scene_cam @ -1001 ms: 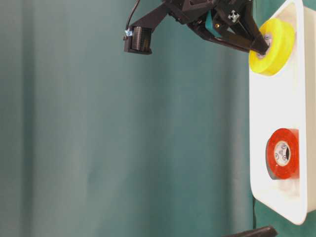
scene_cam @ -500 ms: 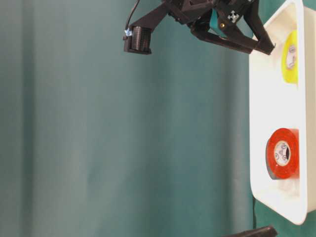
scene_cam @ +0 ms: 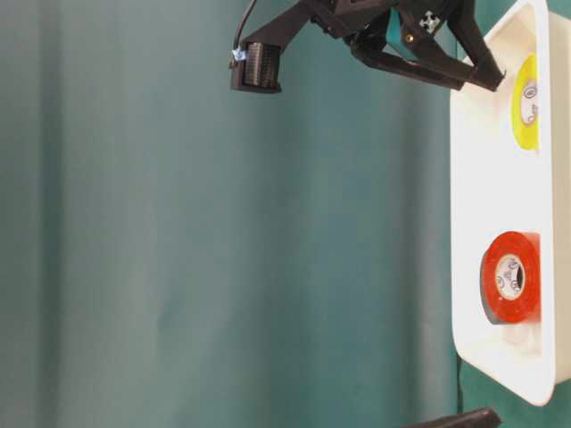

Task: Put the tape alternately from left to right into the white case.
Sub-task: 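Lower the yellow roll into the tray's right side and release, then move the right gripper out of the tray over the blue roll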

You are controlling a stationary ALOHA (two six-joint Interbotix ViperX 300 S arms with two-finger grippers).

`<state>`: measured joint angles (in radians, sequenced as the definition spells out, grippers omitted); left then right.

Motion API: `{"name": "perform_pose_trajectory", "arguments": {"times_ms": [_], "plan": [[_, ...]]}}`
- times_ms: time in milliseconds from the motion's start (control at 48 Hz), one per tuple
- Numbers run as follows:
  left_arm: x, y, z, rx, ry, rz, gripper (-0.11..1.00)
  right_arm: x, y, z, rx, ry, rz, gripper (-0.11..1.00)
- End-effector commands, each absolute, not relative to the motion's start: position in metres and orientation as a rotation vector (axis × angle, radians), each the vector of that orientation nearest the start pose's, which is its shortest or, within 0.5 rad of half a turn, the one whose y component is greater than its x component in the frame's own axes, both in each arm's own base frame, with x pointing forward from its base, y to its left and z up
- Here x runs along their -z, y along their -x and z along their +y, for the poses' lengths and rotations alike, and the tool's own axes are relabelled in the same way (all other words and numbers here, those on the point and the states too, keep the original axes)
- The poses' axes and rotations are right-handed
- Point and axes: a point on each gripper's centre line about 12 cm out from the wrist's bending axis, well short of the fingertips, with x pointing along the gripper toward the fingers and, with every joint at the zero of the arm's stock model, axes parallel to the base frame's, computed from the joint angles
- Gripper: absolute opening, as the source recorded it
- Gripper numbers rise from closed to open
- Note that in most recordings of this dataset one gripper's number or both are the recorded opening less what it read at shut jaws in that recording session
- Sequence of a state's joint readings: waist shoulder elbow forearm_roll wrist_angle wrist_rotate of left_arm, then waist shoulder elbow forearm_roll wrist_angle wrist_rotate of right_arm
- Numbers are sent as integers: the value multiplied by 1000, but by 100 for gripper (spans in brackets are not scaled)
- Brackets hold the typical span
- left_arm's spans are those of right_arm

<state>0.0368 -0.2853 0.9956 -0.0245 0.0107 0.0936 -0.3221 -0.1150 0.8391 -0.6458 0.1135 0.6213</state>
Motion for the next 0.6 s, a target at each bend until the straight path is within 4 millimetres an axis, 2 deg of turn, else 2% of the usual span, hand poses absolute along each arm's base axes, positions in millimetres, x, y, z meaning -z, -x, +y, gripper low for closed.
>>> {"name": "perform_pose_trajectory", "arguments": {"times_ms": [0,313,584], "plan": [[-160,-289,10,-8,-53,708,88,-154,-313,-113,357,-82,792,80],[-159,-288,10,-9,-51,711,88,-158,-316,-104,333,-73,779,80],[-159,-288,9,-7,-52,712,88,-165,-317,-83,276,-53,759,80]]}}
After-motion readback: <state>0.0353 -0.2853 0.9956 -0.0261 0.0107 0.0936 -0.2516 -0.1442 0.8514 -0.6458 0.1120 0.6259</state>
